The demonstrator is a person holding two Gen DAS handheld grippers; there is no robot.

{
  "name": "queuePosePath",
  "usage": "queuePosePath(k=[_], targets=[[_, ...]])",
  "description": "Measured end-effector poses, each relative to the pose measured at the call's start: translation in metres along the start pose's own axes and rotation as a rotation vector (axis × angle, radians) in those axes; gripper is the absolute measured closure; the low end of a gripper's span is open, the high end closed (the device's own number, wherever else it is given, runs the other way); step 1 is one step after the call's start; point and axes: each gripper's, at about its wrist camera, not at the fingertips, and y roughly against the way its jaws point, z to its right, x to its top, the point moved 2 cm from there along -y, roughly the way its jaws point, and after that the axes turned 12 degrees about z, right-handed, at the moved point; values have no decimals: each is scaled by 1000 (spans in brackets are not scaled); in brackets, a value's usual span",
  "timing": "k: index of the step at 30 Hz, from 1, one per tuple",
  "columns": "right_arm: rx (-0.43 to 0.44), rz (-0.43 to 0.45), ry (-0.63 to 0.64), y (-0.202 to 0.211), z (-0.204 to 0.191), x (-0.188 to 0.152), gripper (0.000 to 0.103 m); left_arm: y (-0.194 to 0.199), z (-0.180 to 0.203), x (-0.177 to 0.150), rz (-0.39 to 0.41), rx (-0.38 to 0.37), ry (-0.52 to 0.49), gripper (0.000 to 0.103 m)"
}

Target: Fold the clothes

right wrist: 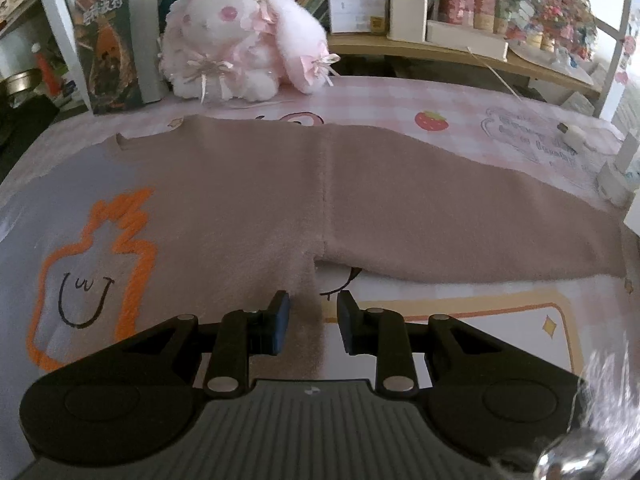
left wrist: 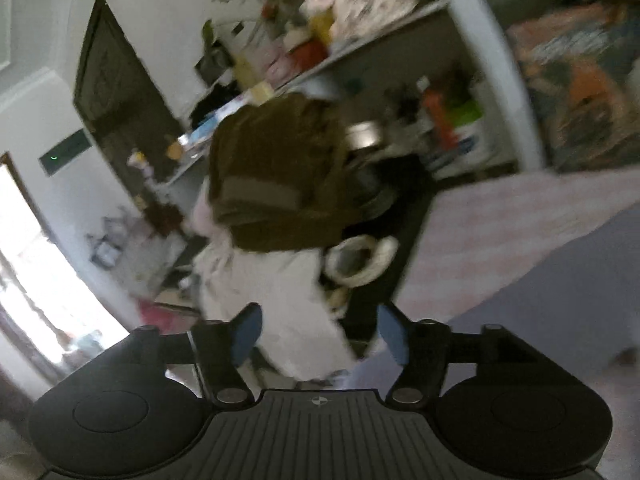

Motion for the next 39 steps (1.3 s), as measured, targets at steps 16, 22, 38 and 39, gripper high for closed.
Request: queuePosePath(k=[16, 22, 38, 39], targets=[[-26, 21, 35, 4, 2, -10, 100, 14, 127, -38, -259, -477, 238, 80], [-141, 19, 39, 8, 22, -17, 103, 17, 146, -32, -236, -481, 165, 86], [21, 27, 7, 11, -7, -14, 102, 12, 136, -33, -243, -463, 153, 84], [11, 23, 18, 12, -7, -15, 102, 12, 136, -34, -243, -476, 168, 84]])
